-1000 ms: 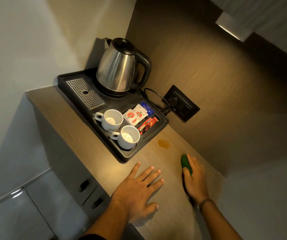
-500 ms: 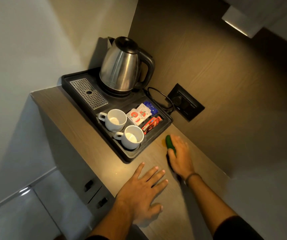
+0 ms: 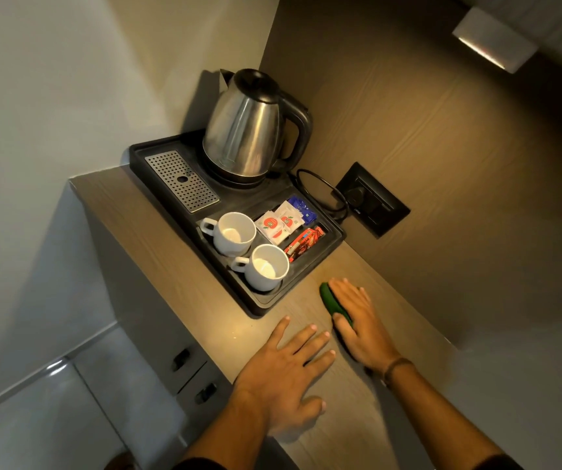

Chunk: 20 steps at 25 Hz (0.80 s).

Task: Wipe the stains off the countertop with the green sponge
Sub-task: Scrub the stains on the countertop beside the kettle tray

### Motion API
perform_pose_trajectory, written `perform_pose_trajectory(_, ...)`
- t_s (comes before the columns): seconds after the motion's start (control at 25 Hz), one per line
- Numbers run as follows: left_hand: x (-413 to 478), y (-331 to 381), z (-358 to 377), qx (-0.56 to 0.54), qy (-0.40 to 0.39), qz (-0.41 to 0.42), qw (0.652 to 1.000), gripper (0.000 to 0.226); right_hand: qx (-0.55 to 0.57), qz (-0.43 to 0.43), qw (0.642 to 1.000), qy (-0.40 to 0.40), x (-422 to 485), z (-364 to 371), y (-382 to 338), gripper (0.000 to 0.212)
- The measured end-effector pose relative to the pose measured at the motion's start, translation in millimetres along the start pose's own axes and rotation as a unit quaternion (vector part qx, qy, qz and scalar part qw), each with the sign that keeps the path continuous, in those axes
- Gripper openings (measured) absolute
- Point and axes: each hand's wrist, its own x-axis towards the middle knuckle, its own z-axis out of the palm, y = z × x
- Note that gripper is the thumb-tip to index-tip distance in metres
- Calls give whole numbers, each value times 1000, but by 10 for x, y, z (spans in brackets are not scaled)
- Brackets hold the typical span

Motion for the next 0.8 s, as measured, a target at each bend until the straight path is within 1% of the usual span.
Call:
perform_pose_trajectory(0.04, 2, -5, -1, 1, 1, 0, 1000, 77, -4, -1, 1000, 2, -59, -52, 92, 60)
perform_pose_trajectory(0.16, -6, 1, -8, 7, 2, 4, 1000, 77, 2, 94, 995, 16, 284, -148, 78, 61)
perform_pose_trajectory(0.2, -8, 2, -5, 9, 5, 3, 1000, 77, 8, 103, 995, 13, 375, -119, -22, 61)
perform_pose_trajectory(0.24, -12, 12, 1, 9, 5, 1, 1000, 77, 10, 82, 997, 1, 379, -62, -107, 61)
perform_pose_trajectory(0.28, -15, 19, 1, 6, 3, -1, 1000, 77, 6, 40, 999, -10, 305, -4, -138, 61)
perform_pose_trajectory(0.36, -17, 21, 3, -1, -1, -2, 1000, 77, -4, -33, 999, -22, -47, 25, -9, 60)
perform_pose_trajectory(0.4, -14, 11, 4, -2, 1, -2, 1000, 77, -2, -35, 999, -11, -150, -32, 89, 60)
perform_pose_trajectory(0.44, -8, -3, 4, -4, 4, -2, 1000, 77, 0, -6, 1000, -3, -125, -96, 158, 59)
perform_pose_trajectory(0.52, -1, -21, 3, -4, 4, 3, 1000, 76, 9, 101, 995, 21, 152, -171, 153, 60)
perform_pose_trajectory(0.56, 6, -17, 6, -3, 0, 6, 1000, 76, 17, 135, 990, 31, 234, -172, 66, 60)
perform_pose_trajectory(0.6, 9, -12, 14, -4, -2, 6, 1000, 77, 20, 139, 990, 32, 226, -124, -22, 61)
perform_pose_trajectory(0.64, 7, -6, 18, -7, -2, 3, 1000, 77, 16, 116, 993, 29, 115, -48, -95, 61)
perform_pose_trajectory(0.72, 0, -13, 5, -1, -4, 0, 1000, 77, 0, 64, 998, 21, -394, 37, -98, 60)
perform_pose_trajectory(0.76, -4, -16, 12, 7, -3, -2, 1000, 76, -5, 65, 997, 32, -658, 12, -56, 59)
perform_pose_trajectory(0.8, -5, -25, 23, 16, 3, -4, 1000, 76, -5, 95, 995, 40, -815, -38, -4, 58)
